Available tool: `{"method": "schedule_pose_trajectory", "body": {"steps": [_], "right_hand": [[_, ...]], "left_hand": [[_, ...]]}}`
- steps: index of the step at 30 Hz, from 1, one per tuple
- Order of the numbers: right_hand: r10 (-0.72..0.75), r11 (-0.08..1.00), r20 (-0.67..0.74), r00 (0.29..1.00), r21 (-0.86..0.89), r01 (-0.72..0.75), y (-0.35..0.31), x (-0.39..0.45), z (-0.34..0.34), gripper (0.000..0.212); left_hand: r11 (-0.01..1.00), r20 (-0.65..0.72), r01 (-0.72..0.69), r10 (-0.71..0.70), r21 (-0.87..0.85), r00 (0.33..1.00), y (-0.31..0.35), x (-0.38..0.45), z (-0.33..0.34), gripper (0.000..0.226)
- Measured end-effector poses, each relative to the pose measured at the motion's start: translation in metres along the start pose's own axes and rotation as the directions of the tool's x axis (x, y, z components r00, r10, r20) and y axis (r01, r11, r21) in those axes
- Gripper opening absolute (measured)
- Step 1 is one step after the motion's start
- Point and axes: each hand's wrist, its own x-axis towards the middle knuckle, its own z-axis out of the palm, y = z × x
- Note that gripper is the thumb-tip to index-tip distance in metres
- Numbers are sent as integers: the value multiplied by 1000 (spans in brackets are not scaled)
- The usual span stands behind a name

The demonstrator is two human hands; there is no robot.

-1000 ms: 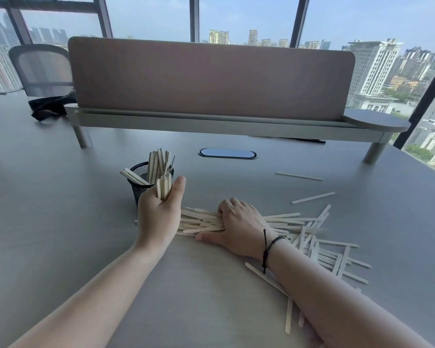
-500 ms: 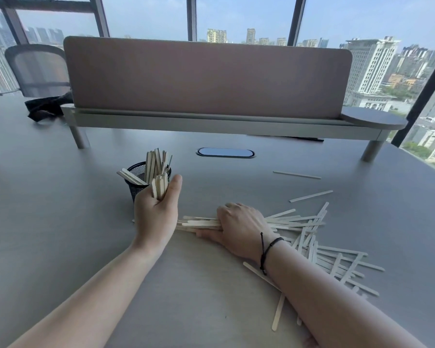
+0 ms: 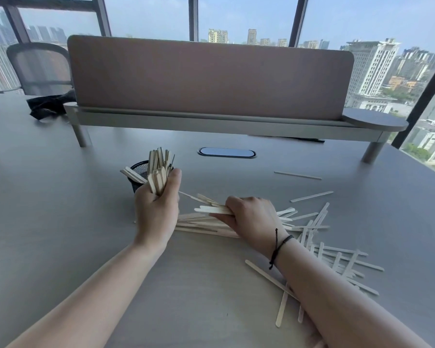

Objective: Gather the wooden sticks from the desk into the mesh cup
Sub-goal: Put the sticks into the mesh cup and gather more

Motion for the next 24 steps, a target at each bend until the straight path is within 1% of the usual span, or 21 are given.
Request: {"method": "schedule_pose_trajectory", "body": {"steps": [2, 6, 8, 11, 13, 15, 17, 19, 24], "right_hand": [[-11, 1000, 72, 997, 27, 10, 0, -1, -3, 46], [-11, 997, 91, 996, 75, 4, -4, -1, -7, 39], [4, 996, 97, 995, 92, -13, -4, -2, -7, 41], [42, 996, 65, 997, 74, -47, -3, -3, -7, 58], [76, 994, 62, 995, 71, -80, -3, -2, -7, 65], [99, 992, 60, 993, 77, -103, -3, -1, -7, 64], [110, 989, 21, 994, 94, -111, -3, 1, -8, 60], [136, 983, -26, 990, 130, -131, -4, 2, -11, 60], [251, 918, -69, 965, 334, -215, -8, 6, -22, 57]], "left_hand": [[1000, 9, -6, 6, 15, 1000, -1, -1, 0, 46], [1000, 16, -13, 12, 28, 1000, -4, 0, -2, 47], [1000, 12, -12, 12, 27, 1000, -3, 0, -2, 47], [1000, -7, 6, -6, -29, 1000, 1, 1, -2, 50], [997, -24, 15, -17, -82, 1000, 4, 3, -2, 52], [993, -37, 31, -35, -112, 999, 4, 4, -2, 54], [993, -34, 42, -46, -112, 998, 4, 4, -1, 51], [994, -27, 52, -55, -96, 998, 2, 3, 0, 49], [996, 17, 79, -78, -46, 997, -2, 4, -2, 54]]}}
